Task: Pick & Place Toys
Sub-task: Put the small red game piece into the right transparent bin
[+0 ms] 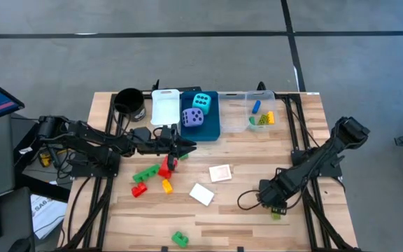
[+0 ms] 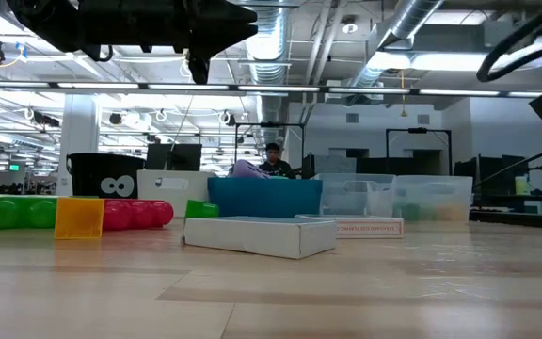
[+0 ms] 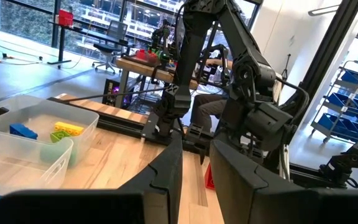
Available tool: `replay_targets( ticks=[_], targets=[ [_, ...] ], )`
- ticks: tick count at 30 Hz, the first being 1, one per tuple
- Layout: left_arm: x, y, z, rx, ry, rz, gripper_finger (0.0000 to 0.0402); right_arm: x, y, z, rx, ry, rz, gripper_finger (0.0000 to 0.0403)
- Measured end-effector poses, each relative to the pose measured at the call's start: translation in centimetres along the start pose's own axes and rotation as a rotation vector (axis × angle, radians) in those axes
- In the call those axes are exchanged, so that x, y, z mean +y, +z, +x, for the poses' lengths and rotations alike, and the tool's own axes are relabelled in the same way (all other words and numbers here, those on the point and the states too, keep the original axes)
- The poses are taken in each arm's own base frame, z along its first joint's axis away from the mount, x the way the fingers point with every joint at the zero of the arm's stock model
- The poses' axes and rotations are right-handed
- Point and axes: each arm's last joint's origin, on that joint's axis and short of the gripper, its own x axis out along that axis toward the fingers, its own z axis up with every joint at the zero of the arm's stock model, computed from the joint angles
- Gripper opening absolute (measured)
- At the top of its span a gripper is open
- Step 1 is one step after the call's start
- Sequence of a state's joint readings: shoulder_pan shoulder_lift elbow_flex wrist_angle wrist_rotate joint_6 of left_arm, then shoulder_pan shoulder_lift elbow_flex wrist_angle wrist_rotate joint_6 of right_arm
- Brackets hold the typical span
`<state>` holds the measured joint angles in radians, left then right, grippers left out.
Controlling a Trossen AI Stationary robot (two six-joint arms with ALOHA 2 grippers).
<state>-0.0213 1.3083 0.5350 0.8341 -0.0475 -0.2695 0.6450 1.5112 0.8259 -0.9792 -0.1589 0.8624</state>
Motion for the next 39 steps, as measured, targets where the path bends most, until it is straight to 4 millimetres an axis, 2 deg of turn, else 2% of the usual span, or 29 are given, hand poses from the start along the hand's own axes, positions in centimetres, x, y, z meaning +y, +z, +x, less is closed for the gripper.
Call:
replay_targets(
  ticks=[4,7,9,13,26,33,36,39],
  targets=[
    [0.0,0.0,0.0,0.0,0.0,0.0,0.0076,-0.1,-0.1,0.2,0.008,-0.002,0.003,0.028],
    [0.0,0.0,0.0,0.0,0.0,0.0,0.0076,-0.1,-0.1,0.2,0.024,0.013,0.025,0.0254],
    [0.0,0.0,0.0,0.0,0.0,0.001,0.0076,0.0,-0.1,0.2,0.024,0.013,0.056,0.0221],
    [0.0,0.0,0.0,0.0,0.0,0.001,0.0076,0.2,0.0,0.1,0.01,0.032,0.075,0.0131],
    [0.0,0.0,0.0,0.001,0.0,0.002,0.0076,0.6,0.2,-0.5,-0.05,0.028,0.156,0.0133],
    [0.0,0.0,0.0,0.004,0.001,0.001,0.0076,1.1,1.6,-4.0,-0.296,-0.089,0.182,0.0133],
    [0.0,0.0,0.0,0.004,0.001,0.001,0.0076,0.6,1.8,-5.9,-0.395,-0.226,0.21,0.0133],
    [0.0,0.0,0.0,0.004,0.001,0.001,0.0076,-0.6,1.7,-8.3,-0.494,-0.4,0.311,0.0133]
  ],
)
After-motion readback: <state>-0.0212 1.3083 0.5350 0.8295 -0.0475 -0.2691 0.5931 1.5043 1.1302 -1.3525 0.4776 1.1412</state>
